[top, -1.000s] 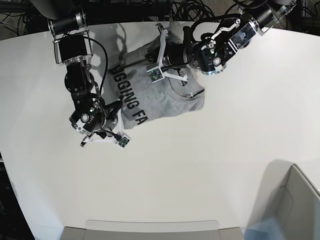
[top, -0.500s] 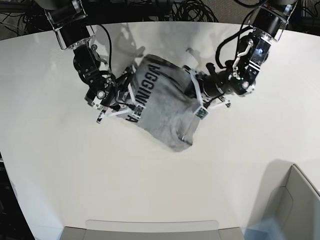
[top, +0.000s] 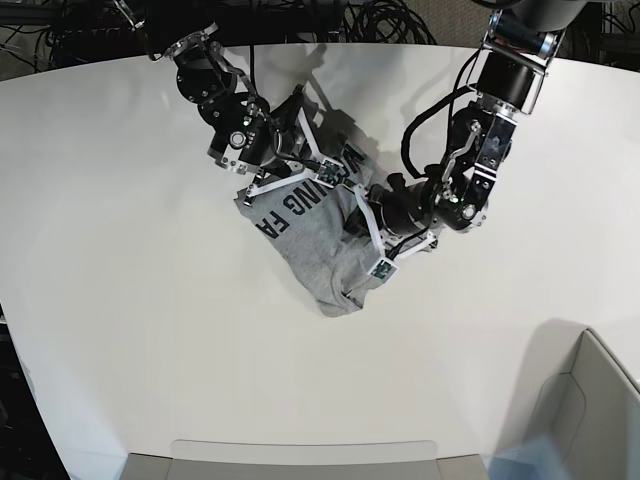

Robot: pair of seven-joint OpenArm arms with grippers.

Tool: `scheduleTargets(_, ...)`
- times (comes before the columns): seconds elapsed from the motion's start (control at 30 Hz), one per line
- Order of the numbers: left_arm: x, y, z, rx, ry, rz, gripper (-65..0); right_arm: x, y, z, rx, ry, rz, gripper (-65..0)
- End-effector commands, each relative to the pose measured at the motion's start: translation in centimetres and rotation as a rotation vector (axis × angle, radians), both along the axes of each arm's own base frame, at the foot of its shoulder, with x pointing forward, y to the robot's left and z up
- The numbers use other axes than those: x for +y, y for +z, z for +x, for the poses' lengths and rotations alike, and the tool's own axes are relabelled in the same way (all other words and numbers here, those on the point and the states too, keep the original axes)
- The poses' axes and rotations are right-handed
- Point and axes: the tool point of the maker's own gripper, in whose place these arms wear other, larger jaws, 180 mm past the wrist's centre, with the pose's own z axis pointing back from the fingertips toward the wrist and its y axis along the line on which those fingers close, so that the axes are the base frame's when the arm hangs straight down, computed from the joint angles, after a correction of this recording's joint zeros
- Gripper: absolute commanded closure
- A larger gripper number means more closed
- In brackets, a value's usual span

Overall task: Fold the T-shirt properly
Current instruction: 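Grasp the bundle edge with both grippers and lift it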

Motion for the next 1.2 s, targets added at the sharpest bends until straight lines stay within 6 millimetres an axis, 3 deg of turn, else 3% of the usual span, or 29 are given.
scheduleTargets(0.0,-0.1,2.1,1.8,-0.068,0.014,-0.031,0.0,0.5,1.8,0.8,-0.061,0.013,0.033,0.0)
scheduleTargets(0.13,4.1,3.3,4.4,-0.076,0.233,-0.058,0.0,-1.4,5.2,1.0,-0.172,-0.013,0.057,0.0)
scheduleTargets(0.2,5.8,4.2,5.2,-0.087,0.319,-0.079,0.0,-3.4,6.6,1.5,-0.218,-0.067,0.054,0.0)
scheduleTargets(0.3,4.7,6.8,5.1,-0.143,0.294,-0.108,0.0,-8.1,7.3,3.0,-0.251,-0.211,0.019,0.0)
scheduleTargets(0.4,0.5,7.0,2.0,-0.116,0.163,-0.104,0.0,-12.1,7.8,4.4,-0.277,-0.339,-0.006,0.0)
scheduleTargets(0.5,-3.7,6.0,-1.5,-0.078,0.015,-0.088,0.0,-12.3,8.4,5.5,-0.3,-0.341,-0.009,0.0)
scheduleTargets(0.6,-6.3,4.6,-4.2,-0.04,-0.087,-0.076,0.0,-12.4,8.0,7.2,-0.287,-0.36,-0.004,0.0)
scheduleTargets(0.77,-8.6,2.9,-8.2,0.021,-0.195,-0.061,0.0,-12.3,6.5,10.5,-0.231,-0.399,-0.001,0.0)
scheduleTargets(0.87,-7.8,1.2,-10.0,0.048,-0.257,0.002,0.0,-10.9,6.2,12.0,-0.221,-0.401,0.052,0.0)
scheduleTargets(0.97,-7.2,0.2,-11.1,0.066,-0.295,0.046,0.0,-9.5,4.6,12.4,-0.175,-0.372,0.059,0.0)
scheduleTargets(1.07,-6.4,0.0,-10.8,0.067,-0.278,0.059,0.0,-8.4,2.4,11.6,-0.108,-0.323,0.027,0.0)
scheduleTargets(1.17,-4.3,0.2,-9.1,0.053,-0.216,0.08,0.0,-7.5,1.4,10.9,-0.078,-0.295,0.018,0.0)
